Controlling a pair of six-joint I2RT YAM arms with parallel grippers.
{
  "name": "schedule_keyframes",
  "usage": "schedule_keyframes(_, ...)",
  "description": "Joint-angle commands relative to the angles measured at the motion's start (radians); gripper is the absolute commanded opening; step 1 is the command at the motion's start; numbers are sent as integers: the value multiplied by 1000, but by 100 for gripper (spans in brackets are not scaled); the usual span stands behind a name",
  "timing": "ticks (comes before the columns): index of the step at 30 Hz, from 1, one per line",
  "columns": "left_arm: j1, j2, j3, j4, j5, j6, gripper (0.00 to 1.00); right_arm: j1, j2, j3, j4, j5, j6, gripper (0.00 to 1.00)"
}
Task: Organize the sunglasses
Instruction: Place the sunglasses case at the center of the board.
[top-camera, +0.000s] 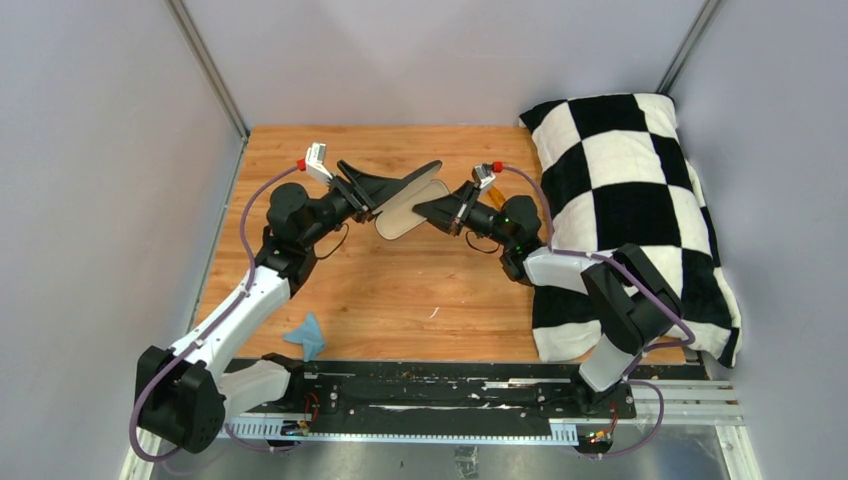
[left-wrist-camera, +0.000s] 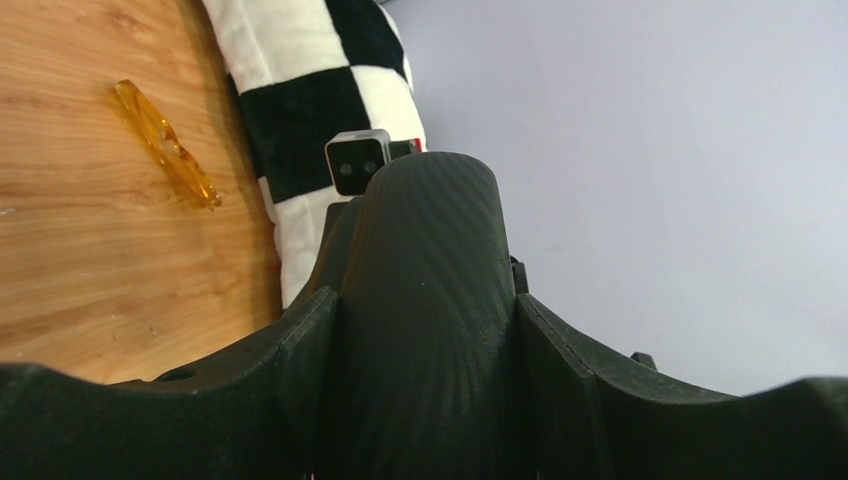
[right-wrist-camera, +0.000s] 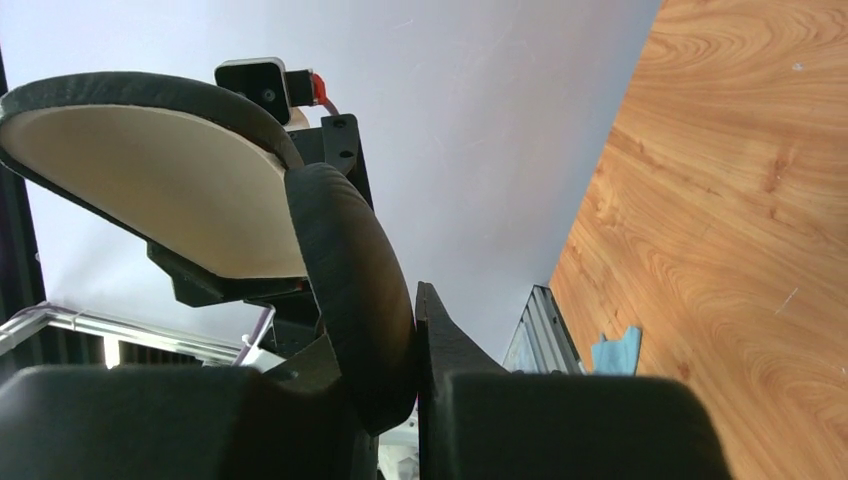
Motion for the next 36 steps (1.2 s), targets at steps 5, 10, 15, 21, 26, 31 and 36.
schedule_keyframes(5, 0, 22, -28, -86, -19, 11, 75, 11, -16, 8, 3, 16, -48, 0)
schedule_keyframes(10, 11, 12, 22, -200, -46, 82, 100, 10, -41, 4, -42, 8, -71, 0)
schedule_keyframes(15, 65, -9, 225, -536, -140, 293, 100, -13, -83, -37, -114, -8, -100, 0)
schedule_keyframes(21, 114, -67, 460, -821, -341, 502, 100, -75, -159, -61, -450, -10, -250, 0)
schedule_keyframes(26, 115, -138, 456, -933, -472, 567, 100, -80, -55, 147, -874, 46, -461, 0)
schedule_keyframes(31, 115, -198, 345, -1010, -517, 560, 100, -84, 181, 353, -904, 27, -448, 0)
schedule_keyframes(36, 115, -279, 206, -1035, -492, 558, 100, -83, 326, 425, -746, 73, -250, 0)
